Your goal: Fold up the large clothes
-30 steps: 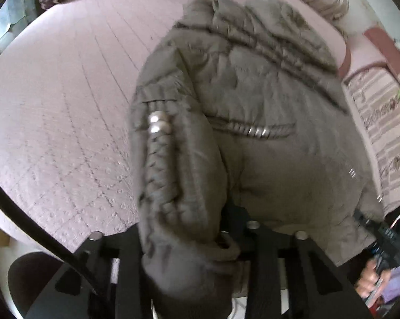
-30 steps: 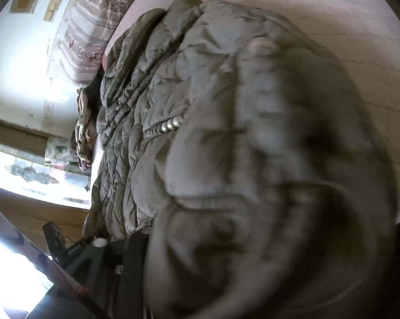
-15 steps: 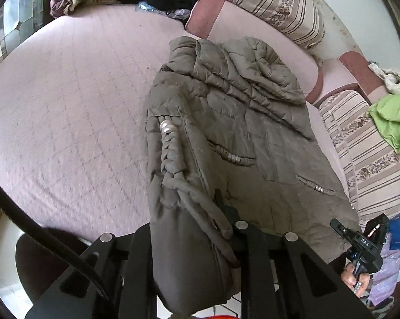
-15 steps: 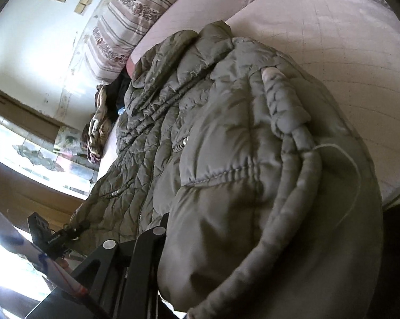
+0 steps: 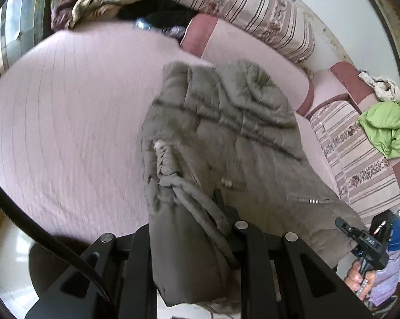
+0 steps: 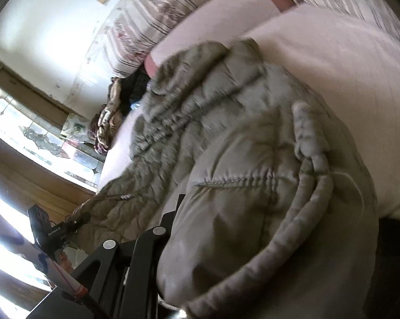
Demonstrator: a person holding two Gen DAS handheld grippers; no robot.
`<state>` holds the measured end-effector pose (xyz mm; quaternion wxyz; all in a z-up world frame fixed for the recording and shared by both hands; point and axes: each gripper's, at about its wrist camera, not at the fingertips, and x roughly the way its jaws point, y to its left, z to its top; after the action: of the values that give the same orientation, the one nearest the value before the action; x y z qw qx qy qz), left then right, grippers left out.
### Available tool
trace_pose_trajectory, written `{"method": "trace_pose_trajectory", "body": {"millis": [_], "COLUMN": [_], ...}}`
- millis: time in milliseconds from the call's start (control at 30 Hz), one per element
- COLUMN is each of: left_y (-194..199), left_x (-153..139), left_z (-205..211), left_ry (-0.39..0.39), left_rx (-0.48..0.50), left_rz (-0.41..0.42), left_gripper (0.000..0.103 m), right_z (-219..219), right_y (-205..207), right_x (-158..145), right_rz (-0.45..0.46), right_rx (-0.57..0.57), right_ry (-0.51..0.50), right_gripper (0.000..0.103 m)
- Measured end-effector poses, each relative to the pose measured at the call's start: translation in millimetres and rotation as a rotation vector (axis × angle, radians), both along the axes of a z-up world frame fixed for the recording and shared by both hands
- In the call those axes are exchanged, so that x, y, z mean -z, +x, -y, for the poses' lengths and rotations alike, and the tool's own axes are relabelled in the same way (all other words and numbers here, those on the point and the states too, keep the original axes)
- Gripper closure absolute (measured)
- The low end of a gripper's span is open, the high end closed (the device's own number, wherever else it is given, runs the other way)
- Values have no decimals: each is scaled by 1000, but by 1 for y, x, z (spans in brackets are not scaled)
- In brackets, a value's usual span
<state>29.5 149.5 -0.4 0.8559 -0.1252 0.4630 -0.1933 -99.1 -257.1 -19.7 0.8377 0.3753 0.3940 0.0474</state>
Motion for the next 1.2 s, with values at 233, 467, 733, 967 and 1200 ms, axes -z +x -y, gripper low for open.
{"method": "trace_pose_trajectory", "body": {"millis": [233,467,733,967,1200], "left_y": [46,134,248,317,359], "left_x": [-48,-69,-48,-9,25], "left_z": [24,40,59,83,110], "left_ry": [71,71,113,200,292], "left_rx": [-23,-93,-210,-262,-282], "left_rz": [126,87,-21,-85,-99], "left_gripper": [84,84,83,83,83], "right_z": [3,29,50,68,85], "right_y": [55,131,246,320,367], "right_x": [-58,-86,-80,-50,-8], "right_rz": [96,115,36,-48,-126], "right_rx": [0,61,135,174,207], "right_ry": [-100,-159,-235,-288,-289], "right_gripper": [83,83,83,83,83]}}
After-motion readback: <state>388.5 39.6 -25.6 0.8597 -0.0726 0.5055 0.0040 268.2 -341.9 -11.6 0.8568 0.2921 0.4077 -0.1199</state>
